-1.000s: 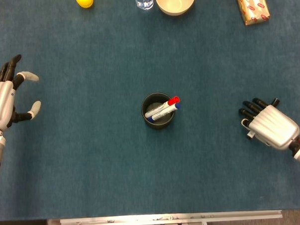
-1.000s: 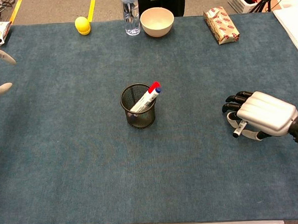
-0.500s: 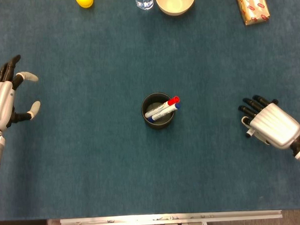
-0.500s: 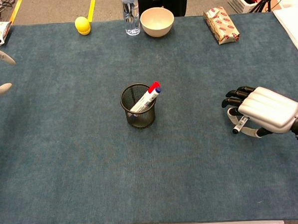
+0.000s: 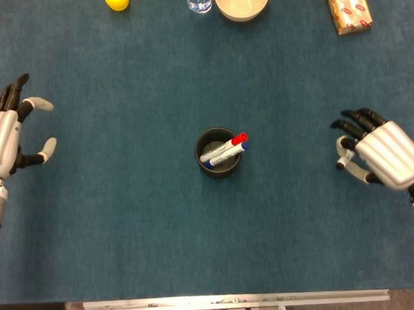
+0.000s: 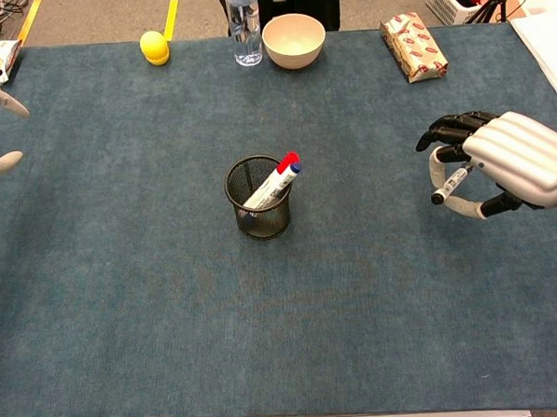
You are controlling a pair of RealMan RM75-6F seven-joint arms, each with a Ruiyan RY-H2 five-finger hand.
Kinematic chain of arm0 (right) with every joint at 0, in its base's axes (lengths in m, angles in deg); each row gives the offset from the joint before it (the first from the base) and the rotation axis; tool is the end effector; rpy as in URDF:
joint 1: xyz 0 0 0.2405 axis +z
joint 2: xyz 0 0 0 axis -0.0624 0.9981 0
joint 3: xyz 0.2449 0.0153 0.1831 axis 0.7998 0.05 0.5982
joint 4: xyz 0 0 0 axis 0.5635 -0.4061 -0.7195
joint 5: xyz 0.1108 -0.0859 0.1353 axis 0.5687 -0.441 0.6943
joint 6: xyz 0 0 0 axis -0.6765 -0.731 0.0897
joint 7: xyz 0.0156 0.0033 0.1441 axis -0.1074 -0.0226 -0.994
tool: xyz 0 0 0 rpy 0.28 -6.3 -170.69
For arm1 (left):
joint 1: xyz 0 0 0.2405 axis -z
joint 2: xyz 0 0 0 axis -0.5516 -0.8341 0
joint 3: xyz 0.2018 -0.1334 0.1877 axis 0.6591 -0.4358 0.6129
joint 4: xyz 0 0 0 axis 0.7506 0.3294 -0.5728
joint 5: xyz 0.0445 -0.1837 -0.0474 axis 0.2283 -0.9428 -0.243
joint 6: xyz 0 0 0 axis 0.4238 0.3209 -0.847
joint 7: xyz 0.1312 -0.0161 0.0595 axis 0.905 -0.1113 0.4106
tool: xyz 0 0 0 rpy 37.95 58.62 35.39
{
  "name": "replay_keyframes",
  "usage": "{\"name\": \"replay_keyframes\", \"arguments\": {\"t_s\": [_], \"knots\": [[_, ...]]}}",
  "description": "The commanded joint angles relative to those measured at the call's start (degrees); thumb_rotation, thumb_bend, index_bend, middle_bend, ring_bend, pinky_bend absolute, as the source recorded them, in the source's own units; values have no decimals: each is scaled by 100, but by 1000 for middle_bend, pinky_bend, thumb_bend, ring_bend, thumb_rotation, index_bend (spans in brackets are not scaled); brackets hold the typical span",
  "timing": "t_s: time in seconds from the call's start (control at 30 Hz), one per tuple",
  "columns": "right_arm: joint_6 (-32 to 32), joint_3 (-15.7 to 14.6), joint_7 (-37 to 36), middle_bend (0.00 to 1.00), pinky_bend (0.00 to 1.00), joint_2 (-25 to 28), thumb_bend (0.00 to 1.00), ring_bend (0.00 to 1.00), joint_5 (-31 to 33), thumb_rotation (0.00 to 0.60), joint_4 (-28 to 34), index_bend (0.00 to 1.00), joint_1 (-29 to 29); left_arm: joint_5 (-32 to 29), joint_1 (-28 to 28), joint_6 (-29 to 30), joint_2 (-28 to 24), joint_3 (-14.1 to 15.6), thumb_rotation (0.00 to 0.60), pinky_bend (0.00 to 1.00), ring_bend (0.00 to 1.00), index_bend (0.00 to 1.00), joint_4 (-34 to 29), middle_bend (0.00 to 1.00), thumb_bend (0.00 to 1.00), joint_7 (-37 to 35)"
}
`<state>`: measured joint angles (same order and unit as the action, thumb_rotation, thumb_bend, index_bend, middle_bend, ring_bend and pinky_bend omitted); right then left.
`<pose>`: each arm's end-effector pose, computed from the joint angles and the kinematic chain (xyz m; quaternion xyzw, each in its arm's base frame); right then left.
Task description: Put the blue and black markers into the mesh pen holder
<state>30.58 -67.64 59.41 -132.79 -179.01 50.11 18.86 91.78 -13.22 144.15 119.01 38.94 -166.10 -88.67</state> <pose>-0.2867 -0.2496 0.0563 0.7803 -0.2866 0.3828 0.4032 -0.3031 0.2773 0.1424 -0.5781 -0.5190 -0.3932 0.4917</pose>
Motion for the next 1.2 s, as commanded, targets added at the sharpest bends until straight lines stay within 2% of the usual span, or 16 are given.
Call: {"name": "replay_keyframes", "arguments": {"t_s": [0.03,0.27,0.4,0.77,1.2], "knots": [[33,264,-452,277,216,17,289,164,273,600,304,673,45,-23,-6,-2,-6,-8,600,165,0,321,6,0,310,-8],[247,715,-1206,278,213,-42,289,164,372,600,681,673,218,-34,-22,-2,-55,-25,600,165,0,322,0,0,310,-47],[239,861,-1500,278,213,-24,287,164,369,600,895,673,340,-30,-32,-42,-88,-8,600,165,0,322,4,0,309,-91],[151,1078,-2365,278,212,-23,286,164,420,600,1488,674,592,3,-58,-77,-104,10,600,165,0,322,87,0,310,-198],[-56,1179,-3363,278,211,-756,286,164,488,600,1512,674,951,-1,-112,-98,-108,46,600,165,0,322,172,0,310,-276]]}}
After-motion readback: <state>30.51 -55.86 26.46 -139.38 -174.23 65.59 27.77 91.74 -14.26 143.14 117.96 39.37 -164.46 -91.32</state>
